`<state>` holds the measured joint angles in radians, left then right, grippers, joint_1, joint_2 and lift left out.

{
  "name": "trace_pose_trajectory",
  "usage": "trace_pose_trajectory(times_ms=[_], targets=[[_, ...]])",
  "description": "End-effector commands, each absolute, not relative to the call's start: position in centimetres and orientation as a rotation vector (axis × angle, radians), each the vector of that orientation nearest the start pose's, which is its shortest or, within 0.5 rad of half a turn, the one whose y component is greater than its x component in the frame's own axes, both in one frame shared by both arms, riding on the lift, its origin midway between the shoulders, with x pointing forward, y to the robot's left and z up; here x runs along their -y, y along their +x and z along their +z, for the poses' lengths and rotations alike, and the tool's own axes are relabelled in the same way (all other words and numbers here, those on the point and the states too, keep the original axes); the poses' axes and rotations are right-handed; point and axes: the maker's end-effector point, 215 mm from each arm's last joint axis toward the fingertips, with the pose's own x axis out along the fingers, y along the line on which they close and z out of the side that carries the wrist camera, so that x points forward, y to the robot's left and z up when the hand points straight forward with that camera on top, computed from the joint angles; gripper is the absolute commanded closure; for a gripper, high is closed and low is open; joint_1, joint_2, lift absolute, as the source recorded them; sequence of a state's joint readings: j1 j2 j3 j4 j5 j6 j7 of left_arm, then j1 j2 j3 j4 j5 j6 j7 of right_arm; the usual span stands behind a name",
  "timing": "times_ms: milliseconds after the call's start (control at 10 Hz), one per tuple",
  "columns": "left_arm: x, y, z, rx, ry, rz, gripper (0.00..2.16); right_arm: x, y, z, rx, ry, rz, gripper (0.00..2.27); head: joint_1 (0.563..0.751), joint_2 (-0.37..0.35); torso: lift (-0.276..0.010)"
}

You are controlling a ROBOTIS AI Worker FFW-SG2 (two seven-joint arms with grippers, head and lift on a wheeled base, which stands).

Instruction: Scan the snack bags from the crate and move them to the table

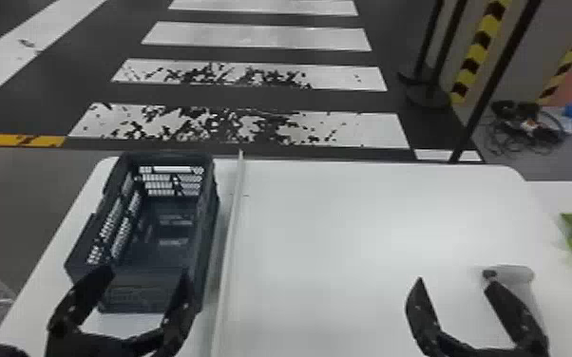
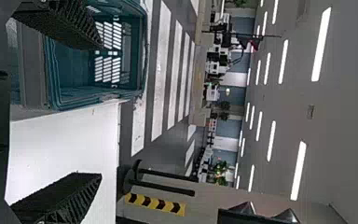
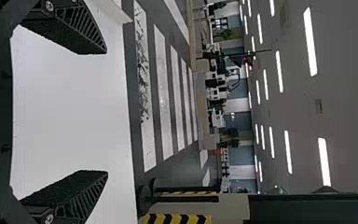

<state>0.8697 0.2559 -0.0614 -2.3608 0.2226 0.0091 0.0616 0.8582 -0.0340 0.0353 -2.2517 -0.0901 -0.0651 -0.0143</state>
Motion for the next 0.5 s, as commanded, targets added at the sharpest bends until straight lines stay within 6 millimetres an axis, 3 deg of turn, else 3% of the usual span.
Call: trace_pose_trajectory(times_ms=[0, 400], targets=[[-19.55, 34.19, -32.02, -0.125, -0.089, -0.161, 0.01, 21.76, 33.92, -34.48, -0.093, 0.082, 0.017, 0.08, 0.695, -0.029, -0.095], [-19.49, 34.32, -31.68, -0.112, -0.095, -0.174, 0.01, 21.87, 33.32, -34.93, -0.093, 0.078, 0.01, 0.08, 0.695, -0.042, -0.095]])
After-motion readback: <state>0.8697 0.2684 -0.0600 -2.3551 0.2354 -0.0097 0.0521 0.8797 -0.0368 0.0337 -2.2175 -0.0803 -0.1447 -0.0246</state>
